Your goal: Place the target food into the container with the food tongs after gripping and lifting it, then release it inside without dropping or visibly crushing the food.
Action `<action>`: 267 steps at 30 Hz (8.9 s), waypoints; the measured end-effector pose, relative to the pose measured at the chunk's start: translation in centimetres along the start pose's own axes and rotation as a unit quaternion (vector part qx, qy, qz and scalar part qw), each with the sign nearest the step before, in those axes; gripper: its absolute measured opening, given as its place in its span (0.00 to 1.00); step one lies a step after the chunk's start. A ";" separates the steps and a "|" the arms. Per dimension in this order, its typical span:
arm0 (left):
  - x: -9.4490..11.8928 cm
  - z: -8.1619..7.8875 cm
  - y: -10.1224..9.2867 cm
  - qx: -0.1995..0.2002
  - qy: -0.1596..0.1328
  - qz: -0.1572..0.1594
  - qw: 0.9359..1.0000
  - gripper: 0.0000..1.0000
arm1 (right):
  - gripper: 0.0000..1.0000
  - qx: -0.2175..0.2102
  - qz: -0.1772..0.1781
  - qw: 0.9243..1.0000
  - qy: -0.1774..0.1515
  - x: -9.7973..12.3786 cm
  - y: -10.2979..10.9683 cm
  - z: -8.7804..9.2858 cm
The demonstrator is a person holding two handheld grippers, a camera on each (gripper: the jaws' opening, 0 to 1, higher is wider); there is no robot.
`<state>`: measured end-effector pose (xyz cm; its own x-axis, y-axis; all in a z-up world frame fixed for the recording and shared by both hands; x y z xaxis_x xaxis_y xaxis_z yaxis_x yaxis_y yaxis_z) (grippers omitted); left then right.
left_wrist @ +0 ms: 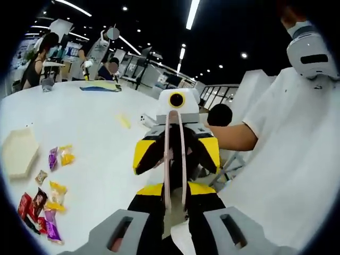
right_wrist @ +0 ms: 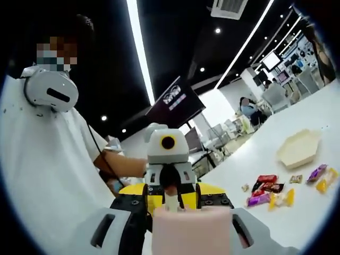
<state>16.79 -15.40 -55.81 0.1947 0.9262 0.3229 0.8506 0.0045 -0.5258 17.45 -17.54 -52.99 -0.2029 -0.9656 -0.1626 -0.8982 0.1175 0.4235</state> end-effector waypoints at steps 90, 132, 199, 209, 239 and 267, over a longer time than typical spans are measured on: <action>11.6 4.1 6.7 0.036 -0.159 -0.261 0.951 0.80 | 0.29 0.126 0.259 0.956 0.054 0.3 -7.1 1.4; 19.1 6.4 13.9 0.048 -0.192 -0.326 0.924 1.00 | 0.28 0.086 0.456 0.883 0.070 1.7 -19.8 -2.4; 16.3 4.9 14.6 0.187 -0.256 -0.455 0.832 0.93 | 0.24 0.283 -0.053 0.882 0.372 -5.1 -31.1 6.9; 16.6 5.3 14.5 0.192 -0.256 -0.457 0.830 0.91 | 0.18 0.287 -0.017 0.874 0.391 -5.1 -31.6 7.2; 21.1 2.7 13.4 0.079 -0.209 -0.385 0.895 0.92 | 0.19 0.106 0.357 0.907 0.199 1.6 -22.8 0.3; 20.8 1.9 13.7 0.010 -0.162 -0.333 0.929 0.99 | 0.19 0.088 0.486 0.865 0.091 4.5 -15.9 -1.3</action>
<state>31.54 4.67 -57.81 -0.5307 0.7808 0.3297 0.7204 0.6205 -0.3099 31.33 -24.08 -59.36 -0.8451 -0.4097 0.3433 -0.3870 0.9120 0.1358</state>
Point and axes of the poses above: the point that each gripper's makers call its tool centre point, and the gripper's own axes: x roughly backward along the fingers, y roughly to its left, z roughly out of its underside, the point moved 3 cm from there along x, roughly backward along the fingers, and after that the axes turned 5 degrees about x, right-handed, at the moved point
